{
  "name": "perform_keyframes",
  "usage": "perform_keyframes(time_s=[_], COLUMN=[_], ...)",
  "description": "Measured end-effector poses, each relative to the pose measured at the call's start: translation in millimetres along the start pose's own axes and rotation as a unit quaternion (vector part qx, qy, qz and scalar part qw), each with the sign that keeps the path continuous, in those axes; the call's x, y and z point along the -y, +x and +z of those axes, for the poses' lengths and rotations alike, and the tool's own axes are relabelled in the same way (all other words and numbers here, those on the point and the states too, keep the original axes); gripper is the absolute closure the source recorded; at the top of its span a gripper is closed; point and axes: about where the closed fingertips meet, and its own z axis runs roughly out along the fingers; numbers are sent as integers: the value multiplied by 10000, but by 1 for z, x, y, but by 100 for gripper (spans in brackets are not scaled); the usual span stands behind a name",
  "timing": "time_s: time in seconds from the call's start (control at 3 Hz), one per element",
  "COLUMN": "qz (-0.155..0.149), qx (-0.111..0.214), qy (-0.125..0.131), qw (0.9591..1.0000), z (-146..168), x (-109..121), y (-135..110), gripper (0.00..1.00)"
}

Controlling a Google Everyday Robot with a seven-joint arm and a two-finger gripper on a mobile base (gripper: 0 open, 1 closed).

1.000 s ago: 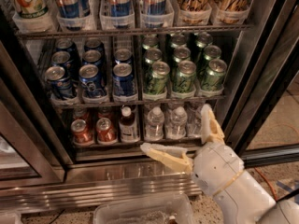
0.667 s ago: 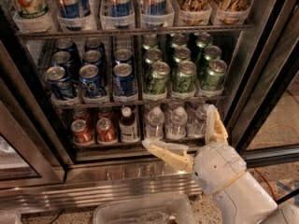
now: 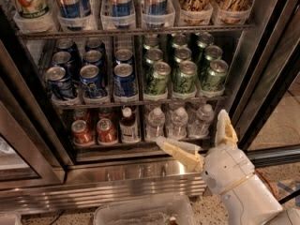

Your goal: Pick green can from middle shelf of fridge

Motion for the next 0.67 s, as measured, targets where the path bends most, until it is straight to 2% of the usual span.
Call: perform_keyframes(time_s=[0.67], qz=[169], qx=[-233], qy=[555], qw=[9980], z=[13], x=[40], y=[18], gripper=[0])
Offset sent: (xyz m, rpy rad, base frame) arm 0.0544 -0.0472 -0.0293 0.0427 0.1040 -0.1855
